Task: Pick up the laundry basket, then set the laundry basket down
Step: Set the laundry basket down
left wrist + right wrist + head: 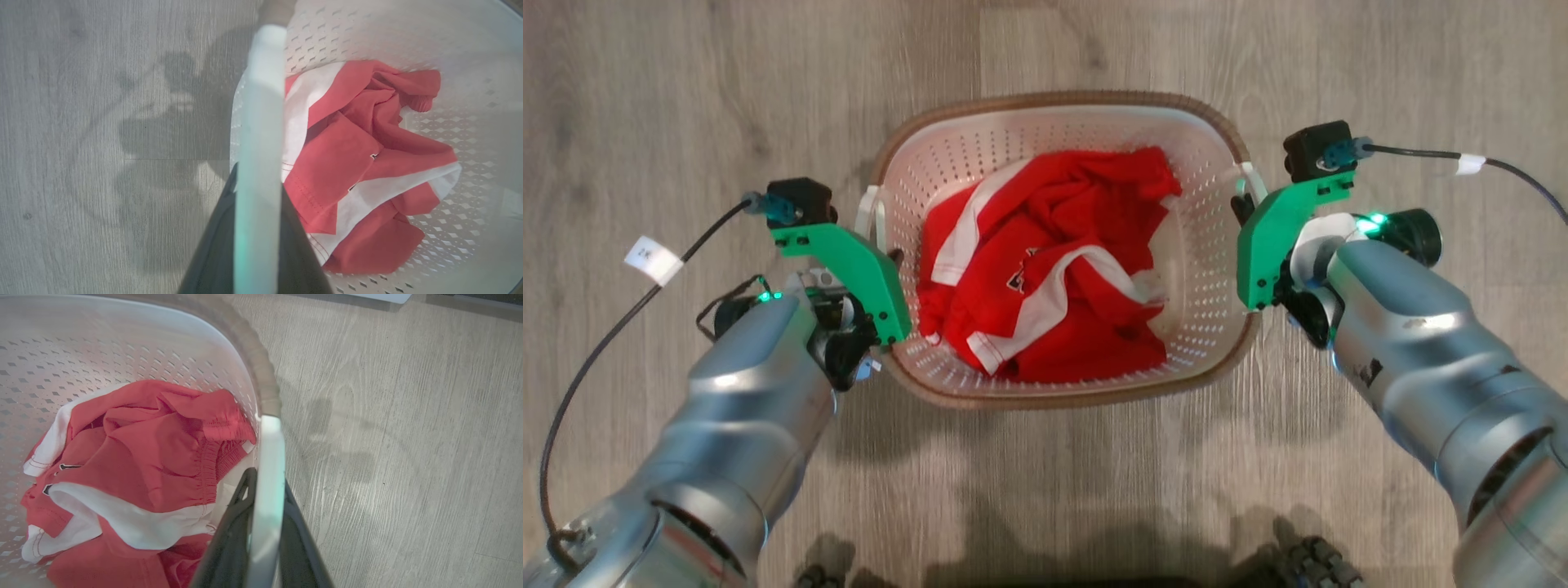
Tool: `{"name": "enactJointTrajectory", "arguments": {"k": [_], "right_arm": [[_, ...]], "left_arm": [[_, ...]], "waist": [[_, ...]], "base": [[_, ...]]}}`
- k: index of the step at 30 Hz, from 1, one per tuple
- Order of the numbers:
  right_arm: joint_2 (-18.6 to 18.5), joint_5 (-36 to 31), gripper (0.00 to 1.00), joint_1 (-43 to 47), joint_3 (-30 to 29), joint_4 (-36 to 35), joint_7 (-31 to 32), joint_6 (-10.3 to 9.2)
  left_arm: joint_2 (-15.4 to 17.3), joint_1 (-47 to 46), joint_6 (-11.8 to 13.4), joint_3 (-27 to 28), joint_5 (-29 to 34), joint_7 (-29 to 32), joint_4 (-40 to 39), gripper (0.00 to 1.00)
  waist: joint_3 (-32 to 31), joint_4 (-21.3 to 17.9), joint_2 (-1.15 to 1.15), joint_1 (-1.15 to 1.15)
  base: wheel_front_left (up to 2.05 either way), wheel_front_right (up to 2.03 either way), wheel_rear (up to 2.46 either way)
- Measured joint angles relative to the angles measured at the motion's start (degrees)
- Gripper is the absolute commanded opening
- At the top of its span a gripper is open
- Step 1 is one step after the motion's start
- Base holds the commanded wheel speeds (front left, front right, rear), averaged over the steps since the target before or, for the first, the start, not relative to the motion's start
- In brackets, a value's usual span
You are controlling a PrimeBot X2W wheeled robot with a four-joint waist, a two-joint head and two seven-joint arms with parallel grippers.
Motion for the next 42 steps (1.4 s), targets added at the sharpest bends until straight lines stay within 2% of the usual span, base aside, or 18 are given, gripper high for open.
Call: {"name": "enactJointTrajectory", "arguments": {"k": [10,17,42], "right_arm": [[0.1,-1.7,0.00,-3.5,-0.5,1.8,-7.1,0.01],[-0.6,-3.3,0.00,-3.9,-1.3,2.1,-9.4,0.10],[-1.3,-7.2,0.00,-3.9,-5.6,2.0,-9.8,0.15]], "left_arm": [[-0.6,-3.2,0.0,-1.2,0.4,-6.8,0.1,0.00],[-1.2,-3.9,0.1,-2.7,0.4,-9.6,0.2,0.00],[-1.4,-5.9,0.2,-6.6,-2.5,-10.0,-0.1,0.00]], "waist": [[7.7,0.3,0.00,-0.01],[11.0,0.8,0.00,-0.01],[15.6,1.3,0.00,-0.01]], "base": [[0.00,0.00,0.00],[0.00,0.00,0.00],[0.00,0.00,0.00]]}}
